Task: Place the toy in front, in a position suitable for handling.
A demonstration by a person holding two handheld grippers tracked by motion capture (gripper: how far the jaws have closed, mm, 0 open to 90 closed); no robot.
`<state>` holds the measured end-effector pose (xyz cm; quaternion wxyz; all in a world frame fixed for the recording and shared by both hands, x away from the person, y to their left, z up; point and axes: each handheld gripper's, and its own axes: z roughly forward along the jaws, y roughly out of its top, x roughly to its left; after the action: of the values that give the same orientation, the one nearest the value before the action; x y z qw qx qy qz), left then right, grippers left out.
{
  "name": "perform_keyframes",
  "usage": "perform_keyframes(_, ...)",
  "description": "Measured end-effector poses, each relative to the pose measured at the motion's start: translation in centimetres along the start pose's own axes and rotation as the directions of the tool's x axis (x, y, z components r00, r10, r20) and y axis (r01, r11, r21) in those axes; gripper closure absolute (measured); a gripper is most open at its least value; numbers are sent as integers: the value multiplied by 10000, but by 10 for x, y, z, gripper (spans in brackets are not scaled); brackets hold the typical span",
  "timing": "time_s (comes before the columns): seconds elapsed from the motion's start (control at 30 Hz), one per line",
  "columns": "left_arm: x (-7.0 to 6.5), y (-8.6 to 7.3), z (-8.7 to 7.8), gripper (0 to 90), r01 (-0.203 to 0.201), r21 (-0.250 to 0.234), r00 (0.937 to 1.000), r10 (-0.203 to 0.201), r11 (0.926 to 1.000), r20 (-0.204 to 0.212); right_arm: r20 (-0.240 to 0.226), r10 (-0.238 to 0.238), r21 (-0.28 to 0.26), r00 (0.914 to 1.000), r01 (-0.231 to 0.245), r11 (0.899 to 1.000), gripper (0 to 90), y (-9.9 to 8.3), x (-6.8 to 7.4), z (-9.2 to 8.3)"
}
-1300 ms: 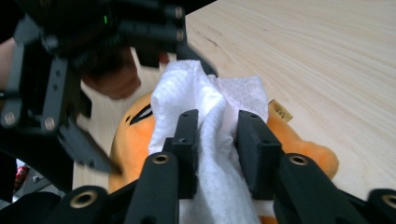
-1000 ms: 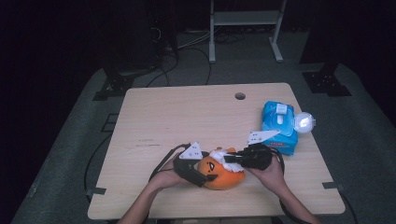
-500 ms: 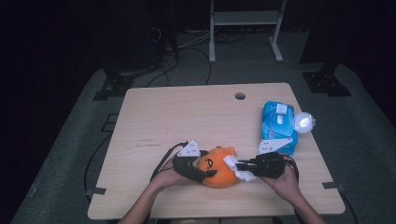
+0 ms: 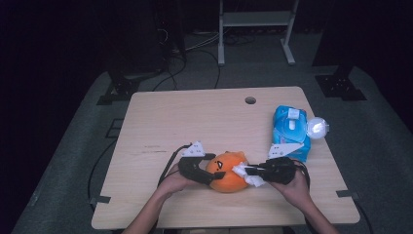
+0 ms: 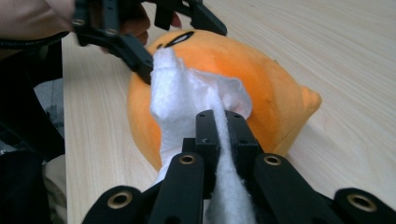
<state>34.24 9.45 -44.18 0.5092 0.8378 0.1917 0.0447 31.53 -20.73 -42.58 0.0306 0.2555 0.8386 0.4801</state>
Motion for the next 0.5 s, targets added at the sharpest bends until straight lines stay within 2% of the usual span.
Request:
perform_keyframes(0.13, -6, 2, -2, 126, -582, -59, 9983, 582, 9983, 97, 121, -90, 87, 9999, 89, 9999, 844, -1, 2, 3)
perform_keyframes(0.17, -6, 1, -2, 217, -642, -55, 9979, 642, 9979, 90, 113, 39, -7, 9999, -39, 10000, 843, -1, 2, 2)
perform_keyframes(0.2, -5, 1, -2, 217, -570, -52, 9984, 570, 9984, 47, 113, 39, -7, 9999, -39, 10000, 843, -1, 2, 2)
perform_keyframes(0.23, -2, 1, 0, 274, -349, -53, 9993, 349, 9994, -126, 263, -10, -105, 9997, 13, 9999, 844, 1, 6, 3)
perform_keyframes(0.27, -2, 1, 0, 292, -349, -53, 9993, 349, 9994, -126, 263, -10, -105, 9997, 13, 9999, 844, 1, 6, 3)
perform_keyframes(0.3, -1, 1, 2, 299, -255, -161, 9995, 252, 9995, -209, 433, -470, -143, 9980, 477, 9988, 844, 8, 17, 7)
perform_keyframes(0.33, -1, 1, 2, 301, -255, -161, 9995, 252, 9995, -209, 433, -470, -143, 9980, 477, 9988, 844, 8, 17, 7)
perform_keyframes(0.37, -1, 2, 3, 301, -346, -68, 9990, 344, 9994, -270, 347, -995, 35, 9944, 994, 9950, 844, 15, 28, 15)
perform_keyframes(0.4, -1, 2, 3, 302, -346, -68, 9990, 344, 9994, -270, 404, -1164, 133, 9924, 1160, 9932, 844, 16, 30, 17)
perform_keyframes(0.43, 1, 1, 0, 307, -336, -23, 9992, 336, 9994, -227, 354, -1162, 132, 9926, 1158, 9932, 844, 16, 29, 17)
perform_keyframes(0.5, 4, -1, -2, 311, -192, -17, 9998, 192, 9998, -85, 241, -814, -64, 9964, 816, 9966, 844, 14, 22, 12)
